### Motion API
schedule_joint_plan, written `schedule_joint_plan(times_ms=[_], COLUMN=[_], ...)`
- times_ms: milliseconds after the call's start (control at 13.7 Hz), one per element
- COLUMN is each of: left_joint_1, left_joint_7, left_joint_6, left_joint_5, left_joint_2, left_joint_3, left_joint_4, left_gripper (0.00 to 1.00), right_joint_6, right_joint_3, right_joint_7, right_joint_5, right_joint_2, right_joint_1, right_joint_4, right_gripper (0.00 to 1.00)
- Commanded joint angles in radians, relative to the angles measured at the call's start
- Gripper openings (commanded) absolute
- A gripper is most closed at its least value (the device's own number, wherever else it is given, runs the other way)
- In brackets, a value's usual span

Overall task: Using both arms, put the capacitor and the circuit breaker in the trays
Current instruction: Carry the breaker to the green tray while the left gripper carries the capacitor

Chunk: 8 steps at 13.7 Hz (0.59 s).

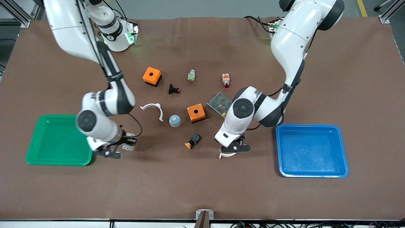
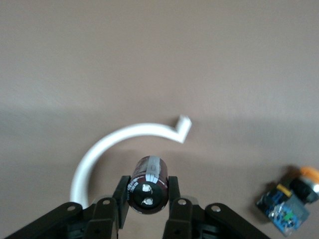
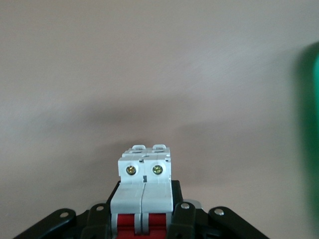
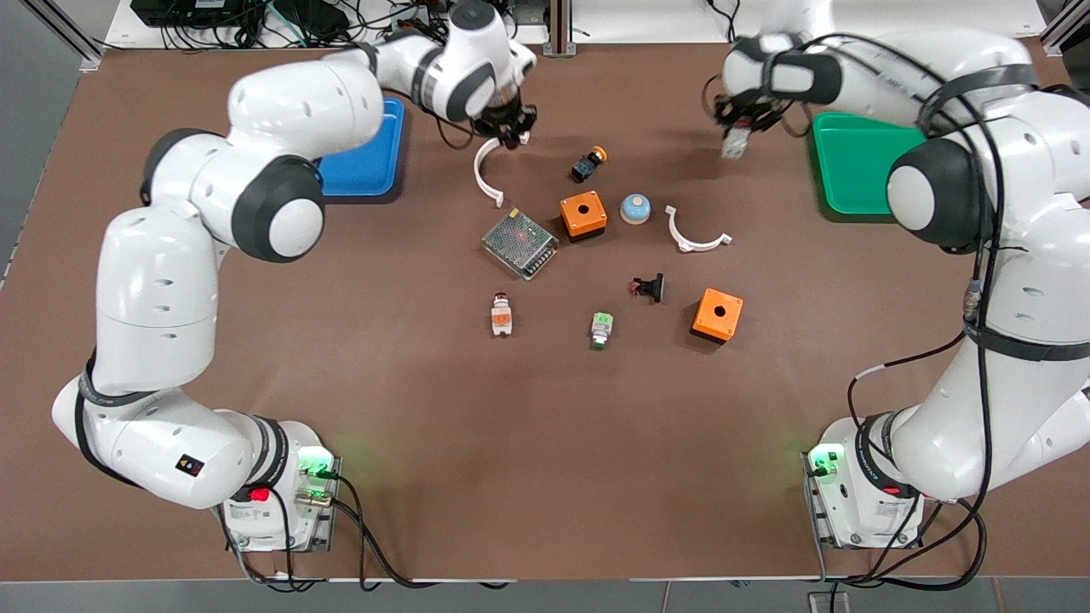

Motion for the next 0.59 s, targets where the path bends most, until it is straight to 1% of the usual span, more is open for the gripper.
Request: schedule_joint_plan(times_ms=[0,146,293,512], left_joint_1=[0.074,0.145,0.225,0.361], left_joint_7=[0.016,0.084,0.162,0.289], left_joint_6=[-0.072,-0.109,-0.112,-0.114], left_joint_5=[0.022,0.022,0.022,0.011], left_joint_2=[-0.102,-0.119,-0.117,-0.110], left_joint_3=[-0.003,-0.004,-0.006,-0.007], left_joint_4=[-0.028,-0.028,-0.029,-0.047], left_gripper=[0.01,0.01,0.01,0.00], right_joint_6=[-0.037,-0.037,-0.028,-0.016], right_joint_3=[-0.023,-0.027,-0.027,-0.027], right_joint_7=[-0.132,-0.254,-0.385,-0.518], right_joint_5=[0.004,0.006,0.006,0.006], right_joint_2=[-0.014,-0.006,-0.001,-0.006], right_joint_1=[-0.101,-0.206,-0.292,-0.379], right_joint_4=[0.013,0.007,-0.017,-0.057], right_gripper=[0.00,0.00,0.00,0.00])
